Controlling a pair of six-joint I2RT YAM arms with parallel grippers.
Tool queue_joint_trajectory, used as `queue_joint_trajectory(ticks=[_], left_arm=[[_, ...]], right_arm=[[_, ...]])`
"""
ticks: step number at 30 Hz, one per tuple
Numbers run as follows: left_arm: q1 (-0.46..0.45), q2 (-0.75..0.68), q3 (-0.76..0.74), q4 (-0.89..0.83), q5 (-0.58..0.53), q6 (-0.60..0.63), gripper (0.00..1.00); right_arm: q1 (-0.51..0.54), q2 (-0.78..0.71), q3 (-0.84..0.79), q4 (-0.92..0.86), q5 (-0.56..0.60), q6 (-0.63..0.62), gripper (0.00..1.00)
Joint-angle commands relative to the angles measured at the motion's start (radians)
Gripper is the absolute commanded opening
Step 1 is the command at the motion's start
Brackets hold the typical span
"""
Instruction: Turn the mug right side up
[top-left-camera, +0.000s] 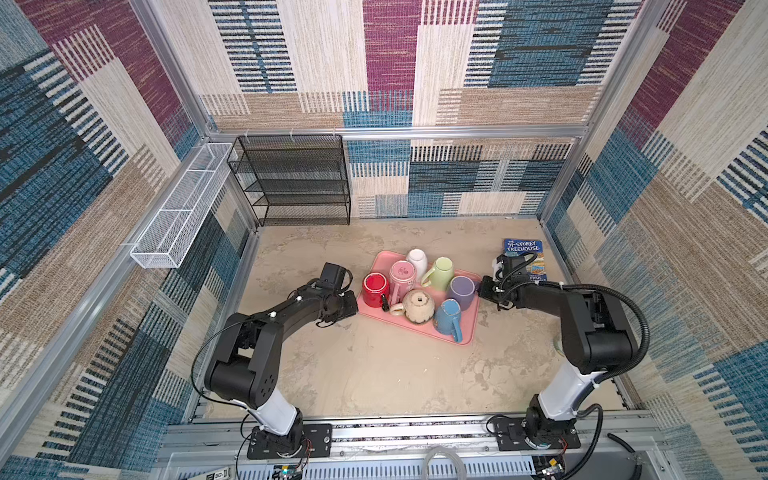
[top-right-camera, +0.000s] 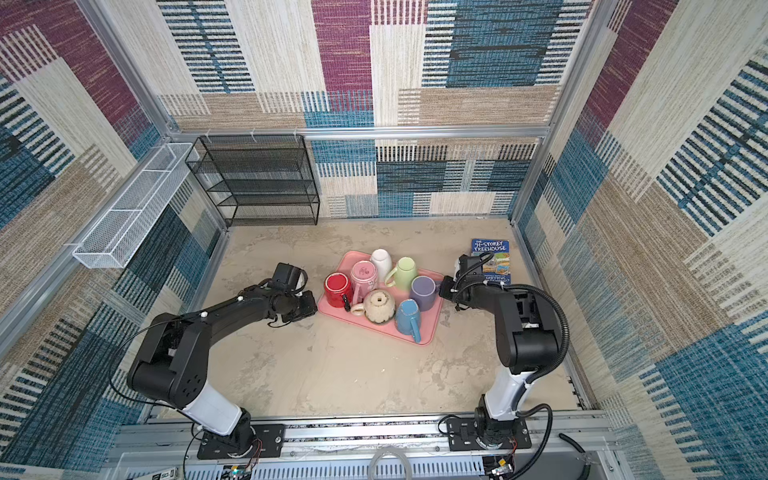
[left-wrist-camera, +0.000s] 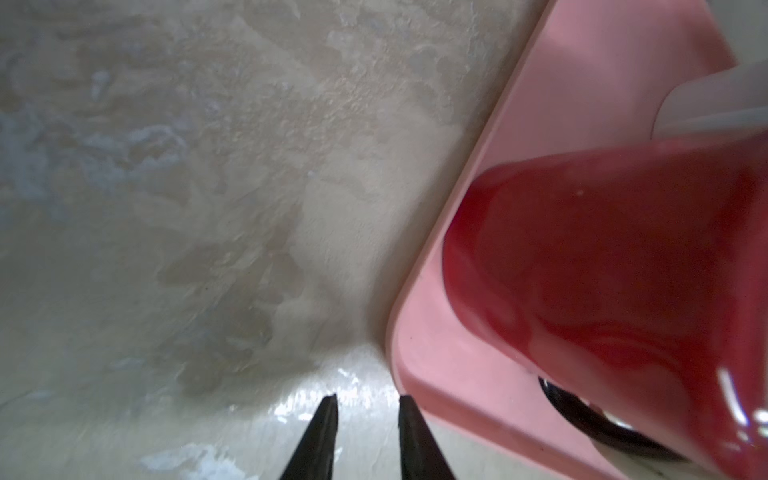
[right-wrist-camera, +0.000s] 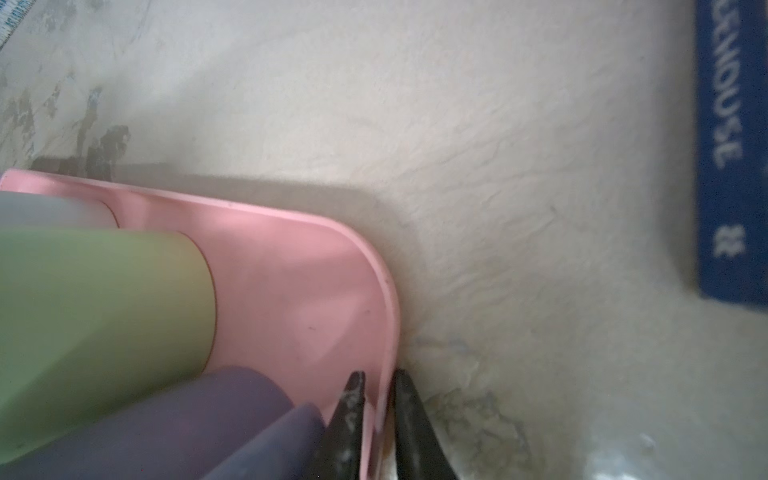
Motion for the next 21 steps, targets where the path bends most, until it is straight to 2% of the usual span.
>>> queue_joint_trajectory(ticks=[1,9,21], left_arm=[[0.007,0.039,0.034,-0.008,-0.001,0.031,0.31],[0.016,0.167,0.135,-0.01,0.009,0.036,0.24],[0.019,0.279,0.288,-0.071,-0.004,0.056,0.12]], right_arm=[[0.002,0.015,-0.002,-0.04,-0.003,-0.007,0.15],[0.003,0.026,0.0,-0.039,0.006,-0.018,0.12],[0.004,0.04,0.013,-0.047,0.01,-0.026,0.09]])
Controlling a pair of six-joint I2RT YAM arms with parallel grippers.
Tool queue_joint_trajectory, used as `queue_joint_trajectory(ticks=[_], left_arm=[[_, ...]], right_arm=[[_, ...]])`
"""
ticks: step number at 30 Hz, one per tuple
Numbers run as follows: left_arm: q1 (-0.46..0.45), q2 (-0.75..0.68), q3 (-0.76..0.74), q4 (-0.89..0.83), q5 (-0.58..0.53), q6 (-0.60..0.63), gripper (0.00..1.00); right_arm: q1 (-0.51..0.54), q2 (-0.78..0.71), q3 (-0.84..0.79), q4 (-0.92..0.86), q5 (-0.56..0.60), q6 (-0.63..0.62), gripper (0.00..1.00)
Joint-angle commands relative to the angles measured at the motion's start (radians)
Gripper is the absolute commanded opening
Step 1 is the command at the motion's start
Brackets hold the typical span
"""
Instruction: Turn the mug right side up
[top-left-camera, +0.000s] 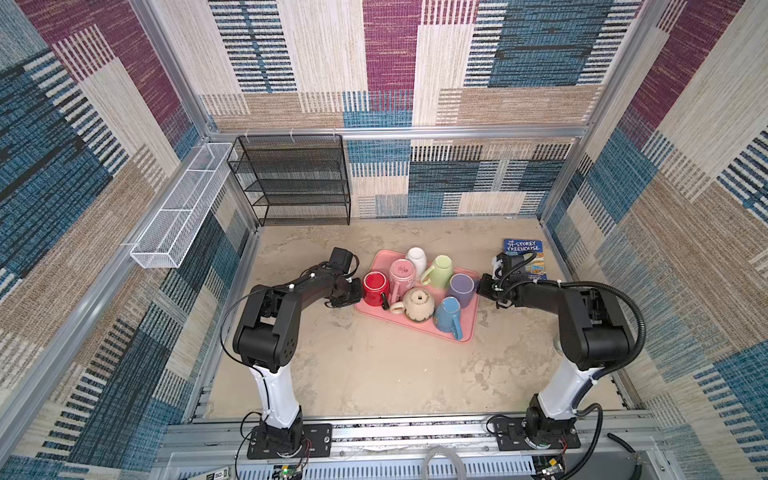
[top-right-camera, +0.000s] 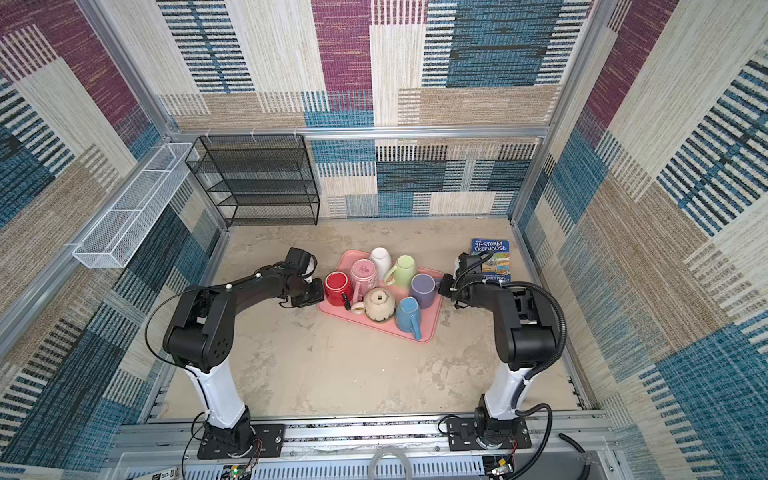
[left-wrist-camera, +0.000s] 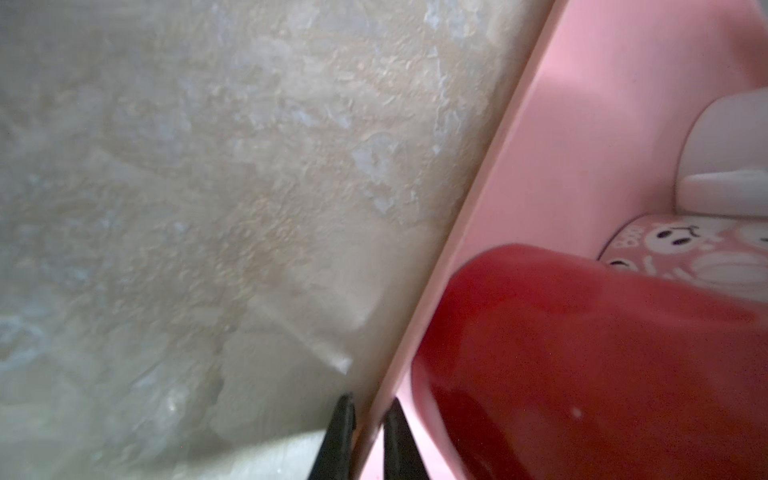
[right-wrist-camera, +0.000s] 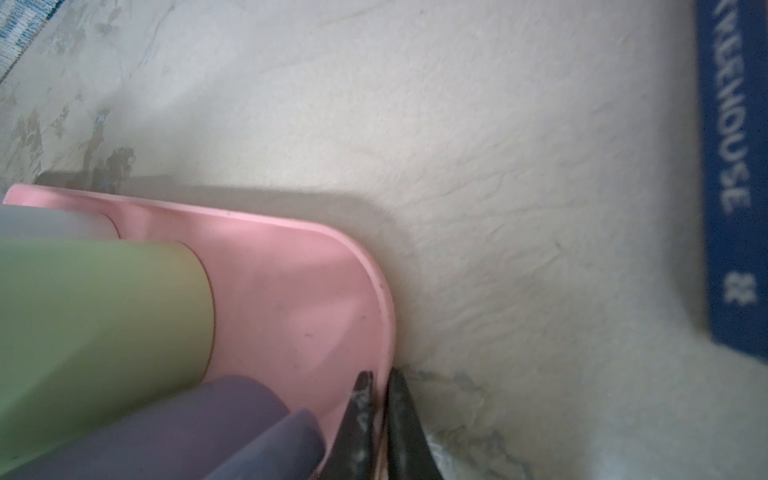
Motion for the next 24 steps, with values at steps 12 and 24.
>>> queue_joint_trajectory(ticks=[12,24], left_arm=[[0.002,0.002,-0.028,0.038,-0.042,-0.038,0.0],[-0.001,-0.2,-0.293,0.131,-0.037,-0.088,0.0]], right_arm=[[0.005,0.024,0.02,-0.109,0.002,-0.058,0.05],[0.035,0.048,0.056,-0.138,-0.063,-0.138,0.0]])
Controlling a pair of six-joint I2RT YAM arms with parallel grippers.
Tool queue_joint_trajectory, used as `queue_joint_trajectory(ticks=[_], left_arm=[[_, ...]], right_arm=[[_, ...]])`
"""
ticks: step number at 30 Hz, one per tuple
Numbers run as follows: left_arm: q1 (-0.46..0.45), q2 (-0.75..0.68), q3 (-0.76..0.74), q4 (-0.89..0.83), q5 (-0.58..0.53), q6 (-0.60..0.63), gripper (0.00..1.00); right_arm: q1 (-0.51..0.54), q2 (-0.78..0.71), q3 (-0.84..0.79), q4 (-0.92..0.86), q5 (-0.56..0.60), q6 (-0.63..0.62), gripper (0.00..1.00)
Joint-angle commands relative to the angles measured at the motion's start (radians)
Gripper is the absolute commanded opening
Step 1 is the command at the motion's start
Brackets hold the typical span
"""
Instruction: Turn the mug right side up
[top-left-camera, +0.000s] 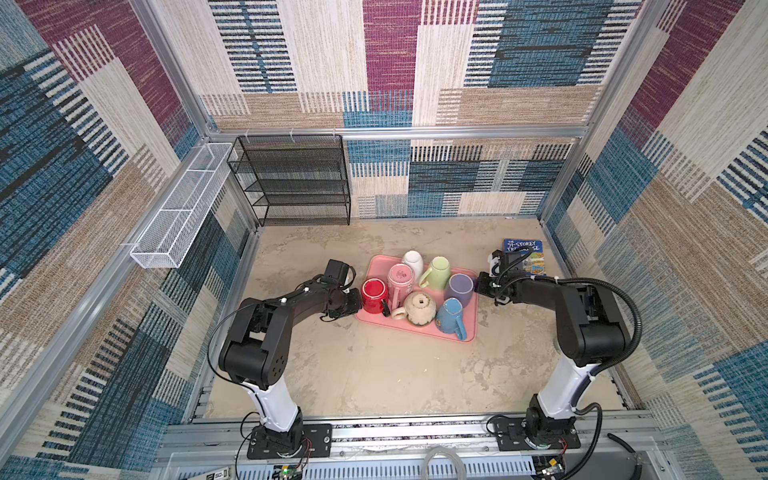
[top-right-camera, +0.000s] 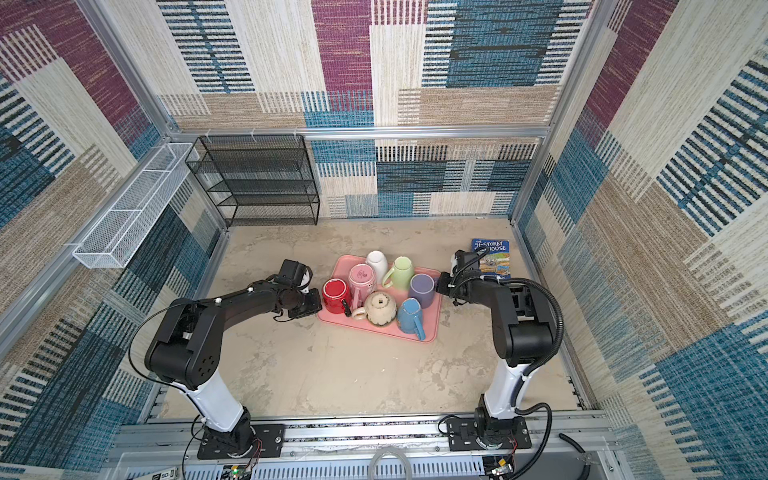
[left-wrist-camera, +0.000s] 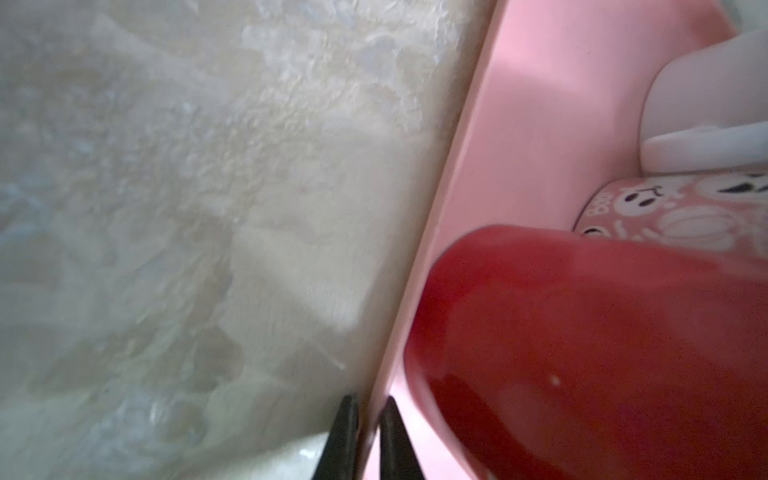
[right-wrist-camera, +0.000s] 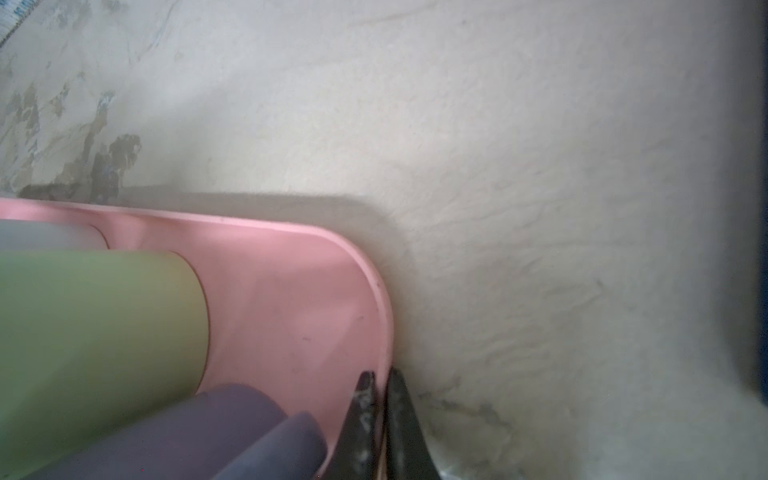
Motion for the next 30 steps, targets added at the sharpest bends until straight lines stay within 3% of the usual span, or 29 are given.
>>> queue_joint_trajectory(ticks=[1,16,30], left_arm=[[0.005,-0.044,-0.066,0.004,-0.061,-0.067,0.0],[-0.021,-0.318,-0.339,0.031,-0.026,-0.145,0.0],[-0.089,-0.51,-0.525,-0.002,-0.008,-0.177,0.0]], right_arm=[[0.023,0.015,0.001,-0.108,-0.049,-0.074,0.0],[0.141,-0.015,-0.012,-0.119,-0.08,-0.102,0.0],[0.198,-0.084,-0.138,-0.092,-0.105,-0.062,0.0]])
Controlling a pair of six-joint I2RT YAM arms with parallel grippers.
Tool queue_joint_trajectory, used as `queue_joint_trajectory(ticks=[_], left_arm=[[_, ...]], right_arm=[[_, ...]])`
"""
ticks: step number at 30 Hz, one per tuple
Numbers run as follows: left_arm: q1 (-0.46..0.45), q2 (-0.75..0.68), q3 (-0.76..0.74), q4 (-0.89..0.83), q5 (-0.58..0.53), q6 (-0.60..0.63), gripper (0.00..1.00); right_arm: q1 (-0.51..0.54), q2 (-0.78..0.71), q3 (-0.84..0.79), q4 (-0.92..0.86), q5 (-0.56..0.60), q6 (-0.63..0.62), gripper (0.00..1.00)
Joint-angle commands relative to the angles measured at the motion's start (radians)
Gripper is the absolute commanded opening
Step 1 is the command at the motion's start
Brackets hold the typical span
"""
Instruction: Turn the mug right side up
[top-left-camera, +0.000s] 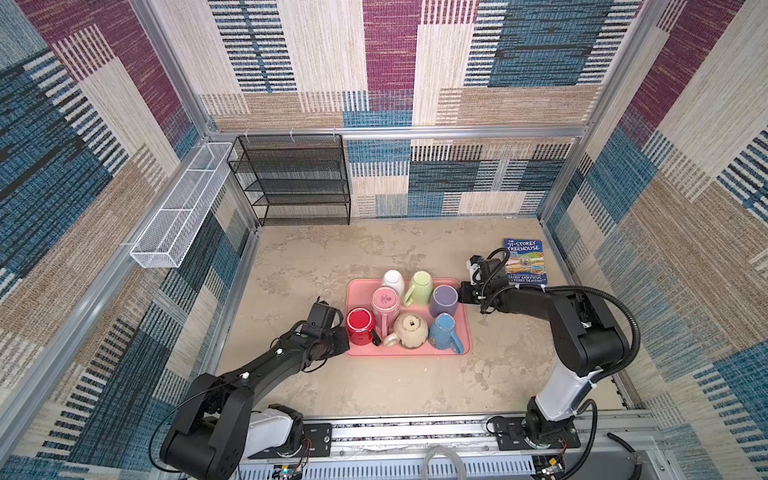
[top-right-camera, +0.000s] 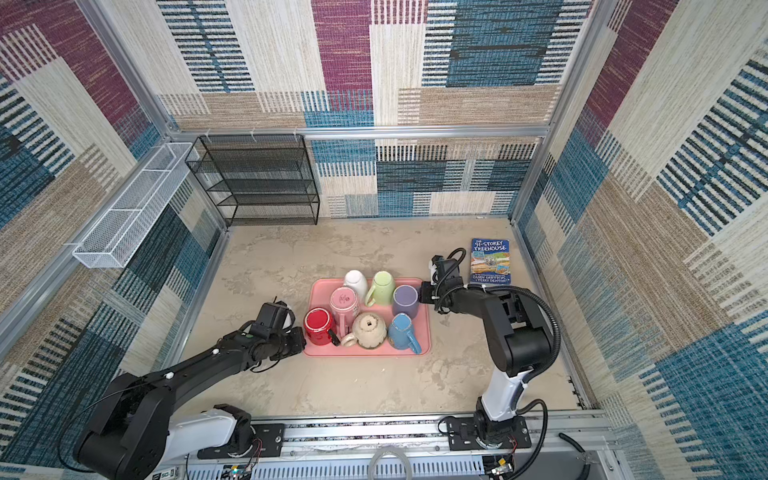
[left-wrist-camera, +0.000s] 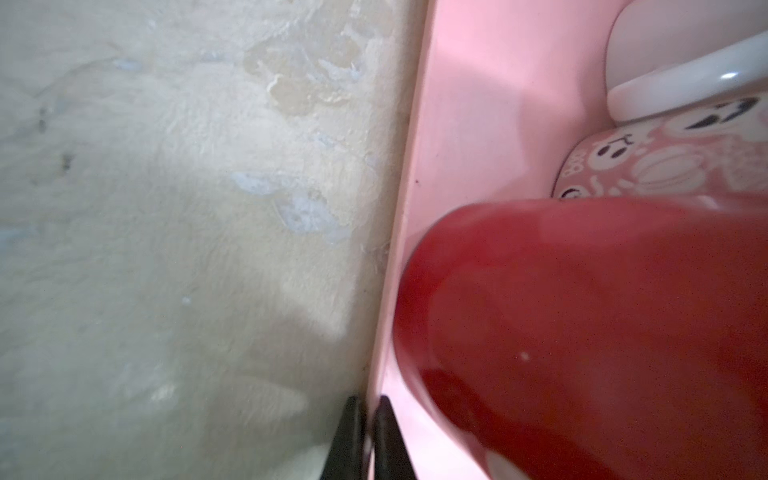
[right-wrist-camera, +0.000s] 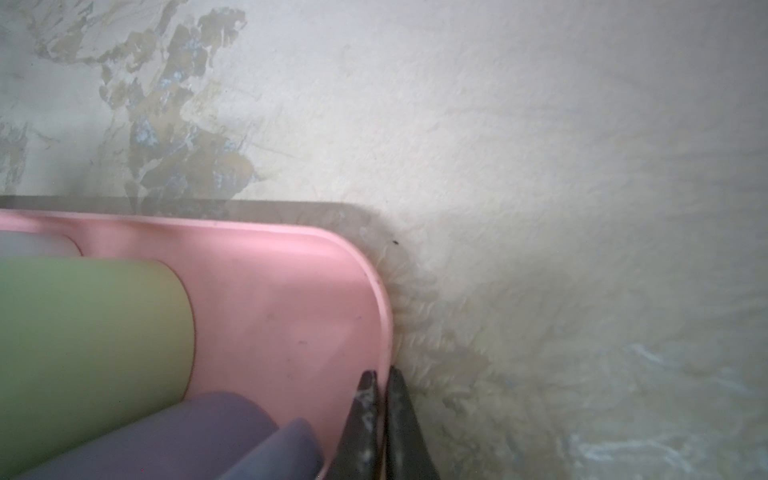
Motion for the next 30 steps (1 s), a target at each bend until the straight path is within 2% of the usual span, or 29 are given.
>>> queue_joint_trajectory(ticks=[1,7,14,20,24,30], left_arm=[[-0.014,-0.022,-0.036,-0.069,0.063,-0.073,0.0],[-0.029,-0.087,-0.064,-0.096,0.062,-0.084,0.0],[-0.042,-0.086,-0.068,-0.084,0.067,-0.081,0.0],[-0.042,-0.087,-0.031,-0.117,0.026,-0.065,0.01],[-0.041,-0.085,-0.019,-0.124,0.015,-0.059,0.09],[-0.04,-0.101,0.026,-0.175,-0.009,-0.047,0.18]], right_arm=[[0.027,-0.019,-0.044,-0.141,-0.155,-0.008,0.0],[0.037,-0.071,-0.092,-0.141,-0.149,0.013,0.0],[0.039,-0.087,-0.094,-0.13,-0.128,0.037,0.01],[0.039,-0.075,-0.062,-0.149,-0.07,0.052,0.17],[0.039,-0.084,-0.043,-0.161,-0.034,0.046,0.28],[0.035,-0.083,0.008,-0.207,0.032,0.032,0.33]])
